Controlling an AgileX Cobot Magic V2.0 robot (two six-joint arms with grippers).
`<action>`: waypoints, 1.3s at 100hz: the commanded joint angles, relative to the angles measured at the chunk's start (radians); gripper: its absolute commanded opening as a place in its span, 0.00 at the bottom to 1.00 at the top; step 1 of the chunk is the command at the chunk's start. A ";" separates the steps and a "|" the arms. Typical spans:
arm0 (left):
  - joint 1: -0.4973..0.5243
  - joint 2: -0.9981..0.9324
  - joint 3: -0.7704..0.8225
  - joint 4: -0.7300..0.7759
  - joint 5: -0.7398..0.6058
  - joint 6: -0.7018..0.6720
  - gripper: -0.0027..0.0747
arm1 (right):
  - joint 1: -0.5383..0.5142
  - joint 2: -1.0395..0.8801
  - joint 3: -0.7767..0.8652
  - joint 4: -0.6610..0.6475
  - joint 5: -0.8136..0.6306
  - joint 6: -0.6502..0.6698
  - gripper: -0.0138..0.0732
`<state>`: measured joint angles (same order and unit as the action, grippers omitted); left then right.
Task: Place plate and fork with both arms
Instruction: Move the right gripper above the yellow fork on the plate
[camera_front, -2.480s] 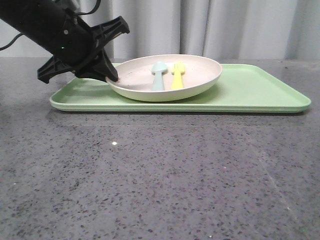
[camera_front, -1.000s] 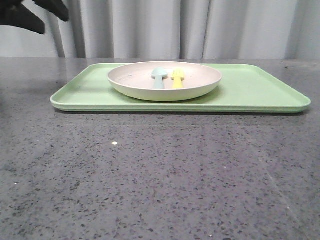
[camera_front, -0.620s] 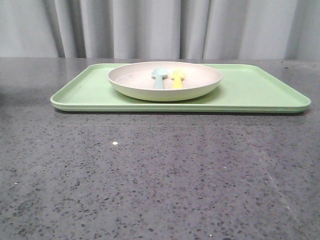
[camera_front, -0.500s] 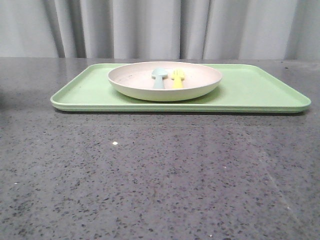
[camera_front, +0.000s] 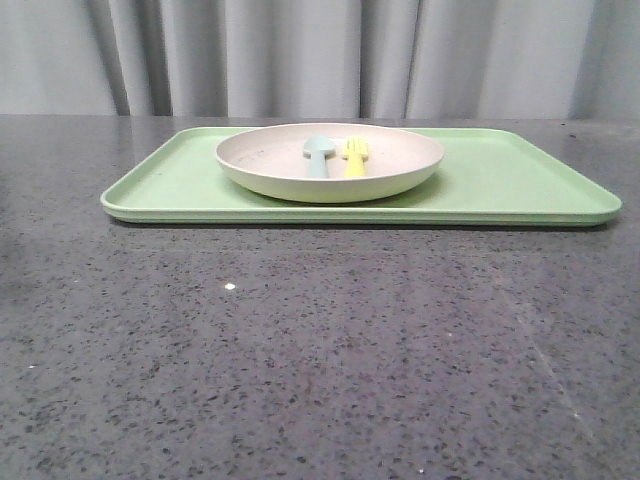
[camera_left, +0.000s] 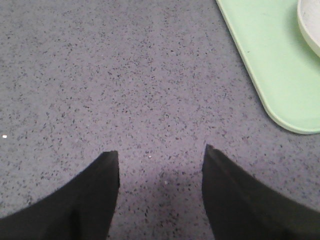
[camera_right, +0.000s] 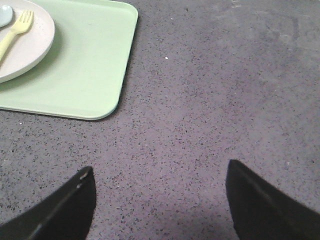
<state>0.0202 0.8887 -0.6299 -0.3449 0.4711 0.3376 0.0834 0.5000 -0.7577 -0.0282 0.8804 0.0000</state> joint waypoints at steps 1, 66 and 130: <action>0.003 -0.055 -0.005 -0.011 -0.039 -0.004 0.52 | -0.006 0.014 -0.029 -0.006 -0.074 0.000 0.78; 0.003 -0.155 0.006 -0.009 0.018 -0.004 0.52 | -0.006 0.022 -0.034 0.098 -0.144 0.000 0.78; 0.003 -0.155 0.006 -0.009 0.018 -0.004 0.52 | 0.144 0.540 -0.424 0.300 -0.126 -0.104 0.78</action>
<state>0.0218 0.7378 -0.5961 -0.3432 0.5433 0.3376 0.1859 0.9727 -1.0959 0.2516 0.8184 -0.0893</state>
